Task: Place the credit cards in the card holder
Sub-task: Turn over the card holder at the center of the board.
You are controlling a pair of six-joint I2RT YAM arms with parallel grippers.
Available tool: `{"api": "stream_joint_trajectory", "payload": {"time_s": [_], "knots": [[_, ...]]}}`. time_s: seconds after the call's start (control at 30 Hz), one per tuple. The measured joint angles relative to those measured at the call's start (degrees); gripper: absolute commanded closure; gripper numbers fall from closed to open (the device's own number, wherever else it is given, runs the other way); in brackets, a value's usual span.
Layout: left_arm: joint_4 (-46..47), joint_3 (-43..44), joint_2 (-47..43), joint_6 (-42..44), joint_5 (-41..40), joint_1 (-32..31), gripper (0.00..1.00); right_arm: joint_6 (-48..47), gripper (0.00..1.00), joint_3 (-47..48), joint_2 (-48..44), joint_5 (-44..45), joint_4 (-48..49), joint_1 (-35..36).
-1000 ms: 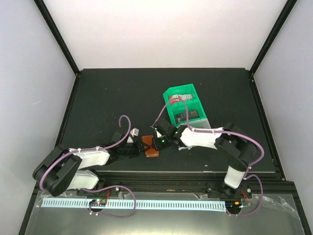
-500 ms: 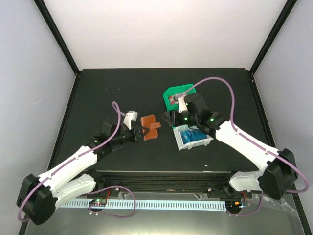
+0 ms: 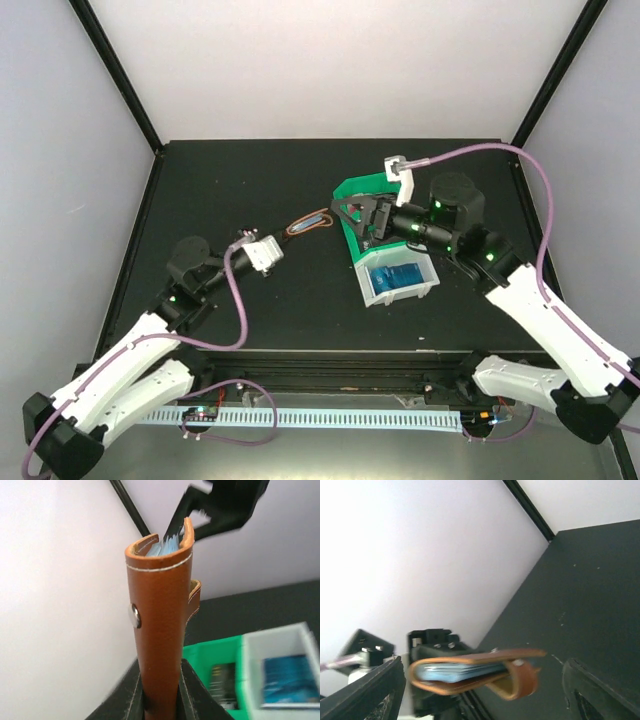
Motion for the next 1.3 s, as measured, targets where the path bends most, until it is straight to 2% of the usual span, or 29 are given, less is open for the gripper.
{"api": "stream_joint_trajectory", "payload": {"time_s": [0.17, 0.33, 0.53, 0.67, 0.73, 0.9, 0.97, 1.03, 1.13, 1.3], "knots": [[6.75, -0.63, 4.85, 22.32, -1.62, -0.04, 0.99, 12.2, 0.13, -5.46, -5.66, -0.83, 3.96, 0.02], [11.28, 0.11, 5.92, 38.53, -1.55, -0.07, 0.98, 21.66, 0.13, -6.34, -4.5, -0.66, 4.61, 0.0], [13.49, 2.08, 7.06, 50.66, -1.53, -0.07, 0.98, 29.16, 0.14, -6.73, -1.64, -2.34, 8.44, 0.02], [13.55, 2.64, 8.35, 55.17, -1.46, -0.07, 0.98, 33.57, 0.22, -6.91, 1.57, -5.42, 13.97, 0.02], [13.53, 2.64, 8.9, 56.59, -1.44, -0.07, 0.98, 35.21, 0.31, -6.91, 2.84, -6.4, 15.17, 0.02], [13.49, 3.19, 10.12, 58.93, -1.44, -0.07, 0.93, 39.52, 0.66, -8.41, 4.37, -8.09, 17.38, 0.02], [13.51, 3.43, 10.16, 59.23, -1.53, -0.07, 0.84, 40.65, 0.78, -9.49, 4.37, -8.46, 18.25, 0.02], [13.18, 3.41, 10.16, 58.55, -1.88, -0.11, 0.68, 41.94, 0.87, -9.92, 4.35, -8.66, 19.65, 0.0], [15.47, 2.86, 9.4, 53.51, -3.82, -0.46, 0.47, 41.62, 0.93, -9.92, 4.31, -8.7, 21.14, 0.02], [15.17, 1.86, 2.82, 34.03, -8.59, -0.83, 0.32, 38.23, 0.93, -8.04, 4.31, -8.39, 23.32, -0.07]]}}
